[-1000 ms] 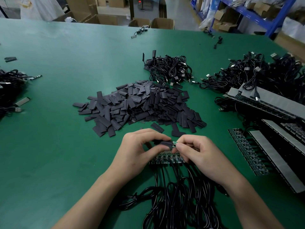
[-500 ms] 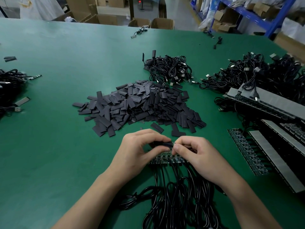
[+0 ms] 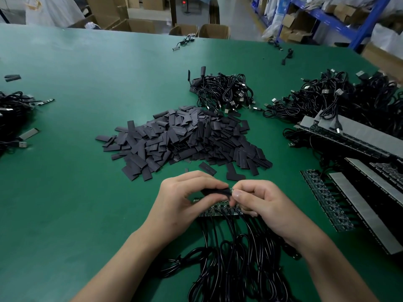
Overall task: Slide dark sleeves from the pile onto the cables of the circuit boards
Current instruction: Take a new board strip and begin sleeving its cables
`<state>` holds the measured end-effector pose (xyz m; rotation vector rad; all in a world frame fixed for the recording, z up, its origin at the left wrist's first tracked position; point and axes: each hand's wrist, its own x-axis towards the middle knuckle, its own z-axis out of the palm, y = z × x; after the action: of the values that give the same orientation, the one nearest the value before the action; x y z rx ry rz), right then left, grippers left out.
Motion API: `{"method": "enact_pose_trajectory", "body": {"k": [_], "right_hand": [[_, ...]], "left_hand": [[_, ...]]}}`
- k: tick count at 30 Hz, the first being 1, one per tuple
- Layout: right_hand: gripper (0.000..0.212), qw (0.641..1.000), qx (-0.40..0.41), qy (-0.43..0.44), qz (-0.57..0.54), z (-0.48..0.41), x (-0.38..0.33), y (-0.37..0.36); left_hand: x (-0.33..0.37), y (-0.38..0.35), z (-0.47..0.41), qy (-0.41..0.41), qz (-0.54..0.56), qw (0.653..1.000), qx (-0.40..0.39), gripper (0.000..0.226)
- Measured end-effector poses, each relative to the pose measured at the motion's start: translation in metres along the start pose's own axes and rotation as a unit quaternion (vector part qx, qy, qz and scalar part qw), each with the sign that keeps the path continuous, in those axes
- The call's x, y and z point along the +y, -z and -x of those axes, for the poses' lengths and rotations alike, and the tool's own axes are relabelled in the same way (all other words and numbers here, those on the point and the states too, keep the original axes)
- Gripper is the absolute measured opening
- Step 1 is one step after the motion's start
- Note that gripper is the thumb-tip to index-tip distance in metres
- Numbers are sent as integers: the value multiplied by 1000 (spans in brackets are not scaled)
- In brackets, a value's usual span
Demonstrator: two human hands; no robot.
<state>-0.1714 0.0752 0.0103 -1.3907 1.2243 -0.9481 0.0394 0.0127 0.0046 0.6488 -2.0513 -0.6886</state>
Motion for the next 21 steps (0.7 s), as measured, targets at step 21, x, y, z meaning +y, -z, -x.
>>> {"method": "enact_pose_trajectory", "body": {"k": [21], "right_hand": [[27, 997, 55, 3, 55, -1, -6, -3]], "left_hand": [[-5, 4, -3, 81, -9, 991, 109, 23]]}}
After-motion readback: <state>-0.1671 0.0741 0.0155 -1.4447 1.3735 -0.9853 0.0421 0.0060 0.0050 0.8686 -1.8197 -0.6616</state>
